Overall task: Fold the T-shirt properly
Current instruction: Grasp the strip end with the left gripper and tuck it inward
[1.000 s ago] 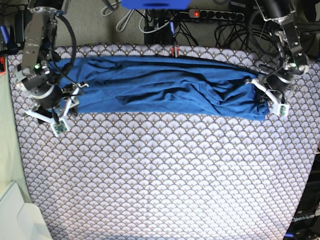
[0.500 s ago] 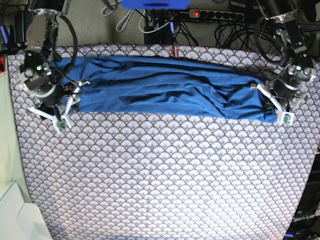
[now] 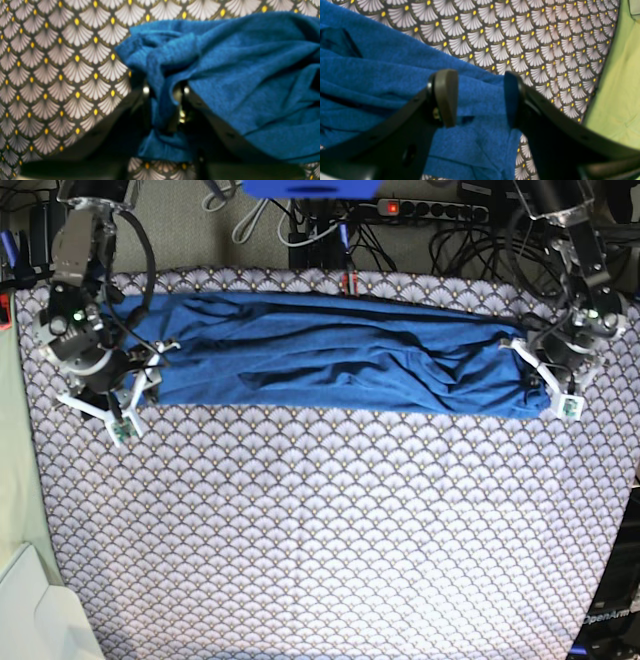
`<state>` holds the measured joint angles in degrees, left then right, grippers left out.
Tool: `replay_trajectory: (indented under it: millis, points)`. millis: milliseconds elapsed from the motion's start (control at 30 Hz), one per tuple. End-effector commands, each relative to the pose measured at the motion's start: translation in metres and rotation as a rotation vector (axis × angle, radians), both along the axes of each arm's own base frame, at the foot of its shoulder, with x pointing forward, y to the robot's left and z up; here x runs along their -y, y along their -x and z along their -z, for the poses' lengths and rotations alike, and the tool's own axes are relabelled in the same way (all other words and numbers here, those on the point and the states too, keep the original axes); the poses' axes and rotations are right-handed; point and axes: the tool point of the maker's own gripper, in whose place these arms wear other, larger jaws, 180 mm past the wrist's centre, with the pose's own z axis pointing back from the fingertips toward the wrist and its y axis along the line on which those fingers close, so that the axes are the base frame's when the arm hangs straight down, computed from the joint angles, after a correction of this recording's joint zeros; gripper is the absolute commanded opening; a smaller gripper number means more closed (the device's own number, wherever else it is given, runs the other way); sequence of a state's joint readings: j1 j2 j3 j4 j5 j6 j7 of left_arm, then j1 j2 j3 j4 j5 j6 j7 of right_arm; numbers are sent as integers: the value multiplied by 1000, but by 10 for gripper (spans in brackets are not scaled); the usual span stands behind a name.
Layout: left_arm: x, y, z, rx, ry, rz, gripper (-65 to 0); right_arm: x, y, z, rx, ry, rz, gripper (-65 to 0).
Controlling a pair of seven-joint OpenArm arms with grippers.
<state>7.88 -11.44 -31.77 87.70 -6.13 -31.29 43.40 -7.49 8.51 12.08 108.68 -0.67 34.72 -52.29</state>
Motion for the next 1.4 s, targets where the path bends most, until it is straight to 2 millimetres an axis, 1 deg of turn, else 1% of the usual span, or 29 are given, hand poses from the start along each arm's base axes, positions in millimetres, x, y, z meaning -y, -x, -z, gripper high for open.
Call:
replay_trajectory:
  millis: [0,67,133,167,200,267,333,400,433,500,533,633,933,1000,1067,1133,1267,1367]
  points:
    - [-6,-8,-12,45,-12,-4,-537,0,-6,-11,42,-1,-9,-348]
    - [-9,-7,-9,42,-8,-12,-425,0,-6,-10,40,1,-9,-348]
    - [-9,-7,-8,38,-7,-14,-294,1,-6,-10,40,2,-10,-348]
    - [-9,-7,-7,37,-6,-14,-240,1,-6,-11,42,3,-10,-348]
    - [-10,-7,-8,37,-6,-16,-197,1,-6,-11,42,3,-10,-348]
    - [-10,-7,-7,38,-5,-16,-155,1,-5,-11,40,4,-10,-348]
    - [-10,-9,-9,44,-5,-16,-140,1,-5,-11,40,4,-10,-348]
    - [-9,-18,-15,64,-3,-17,-139,1,-5,-11,40,4,-10,-348]
    - [-10,-18,-12,57,4,-21,-139,1,-5,-11,40,4,-10,-348]
    - [-11,-14,2,22,27,-34,-139,2,-5,-11,40,6,-10,-348]
    - [-11,-17,5,16,38,-39,-139,2,-5,-11,40,6,-10,-348]
    - [-11,-15,19,-18,64,-54,-139,3,-5,-11,41,6,-6,-348]
    - [-8,-11,26,-37,81,-60,-140,6,-6,-11,39,20,-13,-348]
    - [-7,-9,28,-43,84,-61,-156,7,-7,-12,42,21,-10,-348]
    - [-5,-5,31,-49,91,-59,-201,7,-7,-12,42,20,-11,-348]
    - [0,-4,32,-44,127,-60,-285,6,-7,-13,44,19,-11,-348]
    - [0,-3,30,-34,154,-64,-481,6,-8,-13,45,17,-10,-348]
    - [-1,-1,31,-40,149,-68,-593,6,-8,-13,47,17,-10,-348]
